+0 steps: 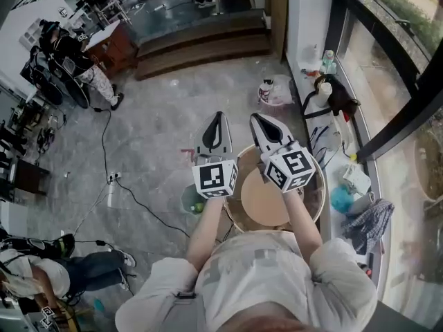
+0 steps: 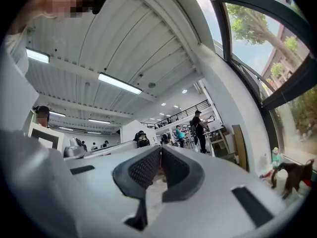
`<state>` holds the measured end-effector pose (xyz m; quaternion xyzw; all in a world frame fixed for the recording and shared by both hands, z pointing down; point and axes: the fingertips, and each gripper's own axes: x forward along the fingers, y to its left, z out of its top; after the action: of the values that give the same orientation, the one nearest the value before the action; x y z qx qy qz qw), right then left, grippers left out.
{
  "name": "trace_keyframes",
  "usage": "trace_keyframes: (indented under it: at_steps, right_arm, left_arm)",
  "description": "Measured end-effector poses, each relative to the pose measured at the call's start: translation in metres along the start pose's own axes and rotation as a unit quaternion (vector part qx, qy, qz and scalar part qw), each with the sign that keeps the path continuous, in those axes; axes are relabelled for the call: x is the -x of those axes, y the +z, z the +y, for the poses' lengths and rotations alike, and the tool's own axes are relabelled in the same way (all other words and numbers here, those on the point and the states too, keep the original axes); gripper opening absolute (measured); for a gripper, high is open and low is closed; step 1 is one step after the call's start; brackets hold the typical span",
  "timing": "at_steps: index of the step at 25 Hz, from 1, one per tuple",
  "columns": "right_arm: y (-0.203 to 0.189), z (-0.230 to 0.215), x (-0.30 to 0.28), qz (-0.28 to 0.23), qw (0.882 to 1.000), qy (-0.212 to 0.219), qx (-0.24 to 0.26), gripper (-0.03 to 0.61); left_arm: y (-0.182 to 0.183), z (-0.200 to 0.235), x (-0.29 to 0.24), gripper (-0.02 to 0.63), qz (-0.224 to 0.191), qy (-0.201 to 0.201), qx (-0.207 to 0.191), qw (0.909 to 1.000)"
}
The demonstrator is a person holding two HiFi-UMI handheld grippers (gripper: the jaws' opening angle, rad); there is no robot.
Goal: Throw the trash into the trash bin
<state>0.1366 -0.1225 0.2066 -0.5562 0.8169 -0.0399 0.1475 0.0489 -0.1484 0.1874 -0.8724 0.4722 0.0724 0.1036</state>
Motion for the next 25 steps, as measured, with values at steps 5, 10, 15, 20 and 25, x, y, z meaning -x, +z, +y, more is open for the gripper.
trace_keyframes:
  at_steps: [5, 10, 15, 20, 25]
  right_arm:
    - [0.008, -0.01, 0.012, -0.008, 1.0, -0.003, -0.009, 0.015]
    - [0.012, -0.013, 0.018, -0.014, 1.0, 0.002, -0.011, 0.015]
    - [0.01, -0.007, 0.021, -0.012, 1.0, 0.001, -0.011, 0.015]
    - [0.013, -0.007, 0.028, -0.01, 1.0, 0.001, -0.008, 0.015]
    - [0.011, -0.012, 0.048, -0.005, 1.0, -0.019, -0.007, 0.015]
  left_arm:
    - [-0.002, -0.024, -0.001, 0.013, 0.009, -0.018, -0.027, 0.9994]
    - [0.009, -0.03, 0.001, 0.012, -0.014, -0.013, -0.02, 0.9996]
    - [0.016, -0.019, 0.008, 0.012, -0.017, 0.003, -0.011, 0.9998]
    - [0.013, -0.021, 0.012, 0.013, -0.009, 0.011, -0.004, 0.9999]
    - [0.005, -0.037, 0.02, 0.014, 0.0, 0.001, 0.007, 1.0]
